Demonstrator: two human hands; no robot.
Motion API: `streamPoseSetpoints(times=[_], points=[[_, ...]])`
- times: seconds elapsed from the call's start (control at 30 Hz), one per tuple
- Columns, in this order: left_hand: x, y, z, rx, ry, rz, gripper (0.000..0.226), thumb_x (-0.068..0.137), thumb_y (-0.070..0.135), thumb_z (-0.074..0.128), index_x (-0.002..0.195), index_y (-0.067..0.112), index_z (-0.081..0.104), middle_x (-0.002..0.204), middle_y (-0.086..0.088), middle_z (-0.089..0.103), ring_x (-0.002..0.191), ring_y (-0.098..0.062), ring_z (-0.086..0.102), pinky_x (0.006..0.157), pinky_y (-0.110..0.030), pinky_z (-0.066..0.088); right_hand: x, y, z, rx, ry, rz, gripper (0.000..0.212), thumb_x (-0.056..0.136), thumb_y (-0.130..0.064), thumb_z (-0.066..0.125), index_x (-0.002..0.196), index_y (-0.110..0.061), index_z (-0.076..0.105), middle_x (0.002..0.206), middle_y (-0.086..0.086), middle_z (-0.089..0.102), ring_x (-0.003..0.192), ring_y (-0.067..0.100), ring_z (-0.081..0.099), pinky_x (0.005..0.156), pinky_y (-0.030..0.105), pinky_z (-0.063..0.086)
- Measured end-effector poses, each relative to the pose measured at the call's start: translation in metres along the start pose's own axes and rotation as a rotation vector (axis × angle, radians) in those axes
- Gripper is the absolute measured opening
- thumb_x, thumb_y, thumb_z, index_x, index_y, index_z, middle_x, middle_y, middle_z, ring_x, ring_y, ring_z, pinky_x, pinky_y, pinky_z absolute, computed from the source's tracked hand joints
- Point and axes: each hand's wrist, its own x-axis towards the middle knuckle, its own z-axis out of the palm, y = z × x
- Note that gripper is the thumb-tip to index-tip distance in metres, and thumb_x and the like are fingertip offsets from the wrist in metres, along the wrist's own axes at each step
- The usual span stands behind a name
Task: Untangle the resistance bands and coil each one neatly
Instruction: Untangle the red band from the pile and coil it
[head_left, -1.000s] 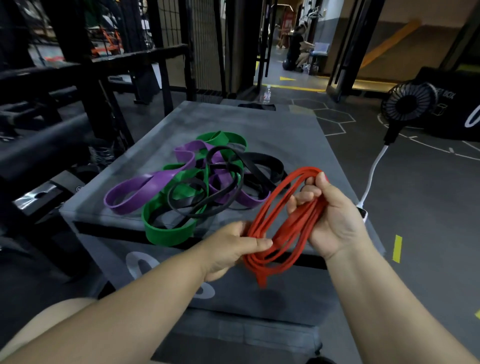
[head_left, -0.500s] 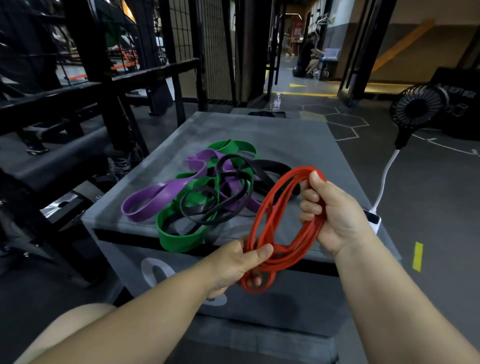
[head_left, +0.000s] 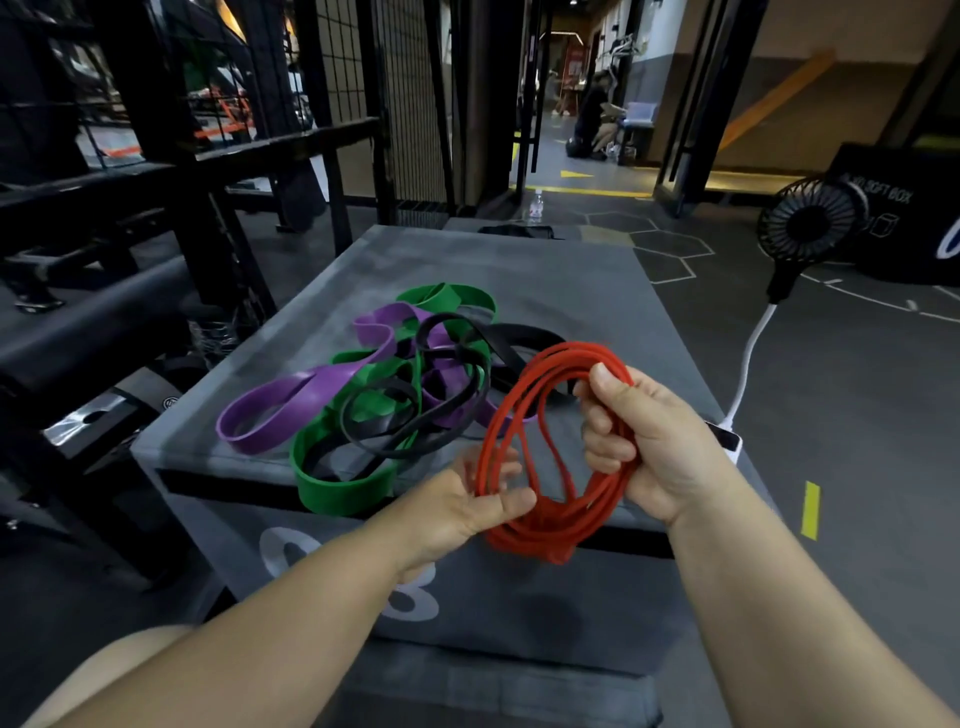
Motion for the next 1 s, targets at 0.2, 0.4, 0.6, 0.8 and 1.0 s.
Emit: streamPoseSetpoints(times=[0.2,0.4,0.6,0.8,1.0], points=[[-0.004,0.023,-0.011,-0.106,0.039,0.173,0.054,0.07,0.021,0.071,0.12,0.021,0.052,0.119,-0.002,0.061,0.108,-0.006,0.061,0.084,-0.017,0.05,0.005,0.007,0.006,0.055,-0.177,0.086,0.052,0.05,-0.046,0.092,0.075,-0.009,0.064,0.055,-0.001,0.047,0.035,0.003,0.032,0.036,0.014,0.029],[-0.013,0.03,-0.016,-0.035,0.002,0.127,0.04,0.088,0.007,0.065,0.125,0.013,0.051,0.101,-0.013,0.07,0.095,-0.023,0.068,0.084,-0.033,0.055,0.011,0.015,0.015,0.044,-0.259,0.155,0.041,0.062,-0.038,0.088,0.08,-0.008,0.066,0.058,-0.001,0.049,0.038,0.003,0.034,0.037,0.016,0.032],[-0.032,0.041,-0.03,-0.17,0.167,0.169,0.025,0.09,0.023,0.061,0.11,0.009,0.056,0.075,0.002,0.063,0.074,-0.012,0.059,0.069,-0.023,0.05,0.015,0.02,0.027,-0.008,-0.249,0.225,0.029,0.067,-0.039,0.081,0.073,-0.013,0.069,0.057,-0.002,0.044,0.04,0.006,0.034,0.037,0.017,0.031],[-0.046,0.044,-0.048,-0.354,0.181,0.044,0.041,0.102,0.036,0.031,0.107,0.007,0.06,0.073,-0.005,0.06,0.064,-0.013,0.056,0.063,-0.025,0.049,0.02,0.026,0.041,0.049,-0.347,0.266,0.05,0.05,-0.043,0.094,0.078,-0.01,0.069,0.055,-0.004,0.041,0.037,0.003,0.032,0.035,0.014,0.029],[-0.052,0.052,-0.05,-0.412,0.166,0.072,0.036,0.096,0.037,0.042,0.102,0.009,0.063,0.068,-0.001,0.061,0.061,-0.011,0.056,0.056,-0.021,0.049,0.01,0.019,0.057,-0.053,-0.379,0.291,0.025,0.08,-0.031,0.075,0.08,-0.007,0.066,0.054,-0.003,0.04,0.036,0.004,0.03,0.035,0.014,0.028]])
